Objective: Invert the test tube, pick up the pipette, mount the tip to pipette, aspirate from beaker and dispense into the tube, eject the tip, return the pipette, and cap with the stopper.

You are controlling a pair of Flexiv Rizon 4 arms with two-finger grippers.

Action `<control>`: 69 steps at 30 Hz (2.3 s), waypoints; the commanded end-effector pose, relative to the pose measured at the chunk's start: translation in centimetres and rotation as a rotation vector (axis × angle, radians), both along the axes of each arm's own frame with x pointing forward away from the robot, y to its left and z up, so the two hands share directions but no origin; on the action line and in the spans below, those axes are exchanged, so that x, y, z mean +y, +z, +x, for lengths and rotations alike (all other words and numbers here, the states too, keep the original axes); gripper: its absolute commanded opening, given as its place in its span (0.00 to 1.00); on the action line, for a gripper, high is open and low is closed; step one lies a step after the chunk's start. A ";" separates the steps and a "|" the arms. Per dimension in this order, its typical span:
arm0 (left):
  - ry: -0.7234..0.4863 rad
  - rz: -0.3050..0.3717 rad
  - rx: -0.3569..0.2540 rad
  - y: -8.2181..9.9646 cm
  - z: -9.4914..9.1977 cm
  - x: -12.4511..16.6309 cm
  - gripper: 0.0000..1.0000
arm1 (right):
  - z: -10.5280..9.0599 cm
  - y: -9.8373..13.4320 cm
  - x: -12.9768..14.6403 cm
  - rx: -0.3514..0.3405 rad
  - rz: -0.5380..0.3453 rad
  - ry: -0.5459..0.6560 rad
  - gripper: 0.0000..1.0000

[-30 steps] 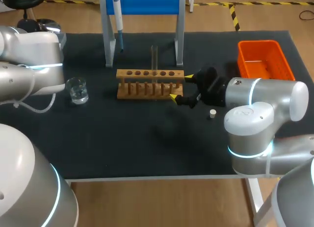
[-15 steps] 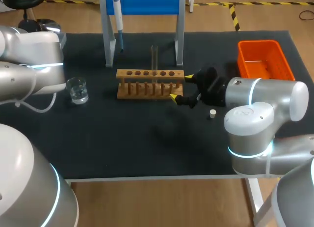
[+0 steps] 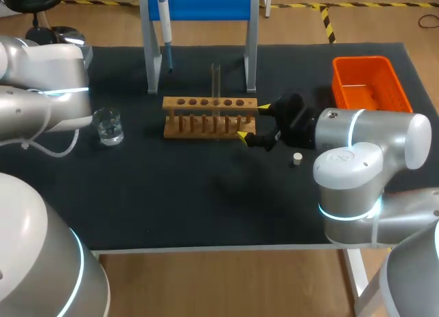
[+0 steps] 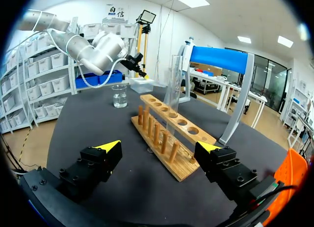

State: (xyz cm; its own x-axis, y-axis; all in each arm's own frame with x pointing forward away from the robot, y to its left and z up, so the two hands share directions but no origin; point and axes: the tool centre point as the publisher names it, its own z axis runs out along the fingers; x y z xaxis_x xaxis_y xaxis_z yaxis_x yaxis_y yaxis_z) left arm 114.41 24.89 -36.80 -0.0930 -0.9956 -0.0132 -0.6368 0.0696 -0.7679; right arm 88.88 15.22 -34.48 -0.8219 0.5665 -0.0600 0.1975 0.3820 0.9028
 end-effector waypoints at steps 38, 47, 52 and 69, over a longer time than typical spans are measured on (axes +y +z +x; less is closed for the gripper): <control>0.004 0.004 0.002 -0.4 -0.1 0.1 0.00 | 0.0 0.1 -0.1 0.002 0.000 0.002 1.00; 0.010 0.015 0.001 0.2 -0.5 0.1 0.00 | 0.0 0.1 -0.1 0.002 0.000 0.002 1.00; 0.014 0.020 -0.005 0.7 -0.7 0.0 0.00 | 0.0 0.1 -0.1 0.002 0.000 0.002 1.00; 0.017 0.039 -0.037 3.1 -0.5 -0.4 0.00 | 0.0 0.1 -0.1 0.002 0.000 0.002 1.00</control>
State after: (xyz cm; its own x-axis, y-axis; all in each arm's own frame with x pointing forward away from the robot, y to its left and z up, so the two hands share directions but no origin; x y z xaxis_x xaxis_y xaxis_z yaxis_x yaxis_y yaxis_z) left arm 114.30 24.60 -34.00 -0.0759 -0.9956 -0.0555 -0.6095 0.0903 -0.7876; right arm 88.88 15.22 -34.48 -0.8219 0.5665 -0.0600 0.1974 0.3820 0.9028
